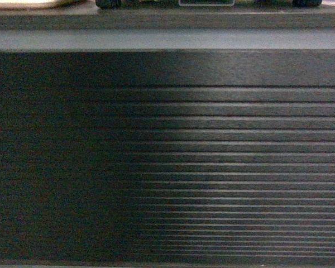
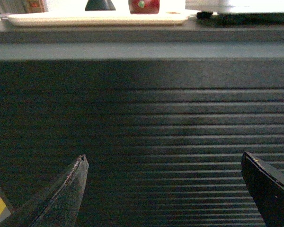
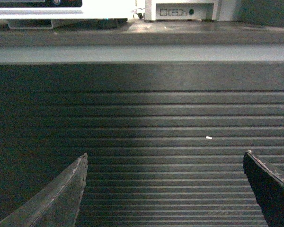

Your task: Place dark red mango on scale at checkout

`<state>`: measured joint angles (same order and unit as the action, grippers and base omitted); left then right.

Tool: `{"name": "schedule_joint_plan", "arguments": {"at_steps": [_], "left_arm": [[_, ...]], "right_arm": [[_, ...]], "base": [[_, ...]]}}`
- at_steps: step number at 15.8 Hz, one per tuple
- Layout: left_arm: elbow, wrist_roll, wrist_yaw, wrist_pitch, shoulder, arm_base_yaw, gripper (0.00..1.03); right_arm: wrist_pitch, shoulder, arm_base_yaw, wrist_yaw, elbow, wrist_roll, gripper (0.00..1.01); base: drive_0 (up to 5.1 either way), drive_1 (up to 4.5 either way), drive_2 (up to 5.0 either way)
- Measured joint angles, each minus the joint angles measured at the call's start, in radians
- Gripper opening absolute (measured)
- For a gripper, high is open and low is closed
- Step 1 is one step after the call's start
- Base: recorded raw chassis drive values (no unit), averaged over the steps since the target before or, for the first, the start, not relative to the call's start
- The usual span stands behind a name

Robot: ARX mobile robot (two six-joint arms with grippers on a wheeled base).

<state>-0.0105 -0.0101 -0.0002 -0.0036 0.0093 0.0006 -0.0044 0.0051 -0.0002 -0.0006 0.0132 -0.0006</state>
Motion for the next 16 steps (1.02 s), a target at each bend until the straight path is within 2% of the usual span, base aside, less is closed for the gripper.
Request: {"name": "schedule_joint_plan", "arguments": {"at_steps": [16], "left_arm": [[0.0,0.0,-0.001,0.006,0.0,0.0,0.98]], "right_arm": [[0.01,0.0,0.0,0.0,0.0,0.0,0.98]], "base": [[0.0,0.0,0.0]]}}
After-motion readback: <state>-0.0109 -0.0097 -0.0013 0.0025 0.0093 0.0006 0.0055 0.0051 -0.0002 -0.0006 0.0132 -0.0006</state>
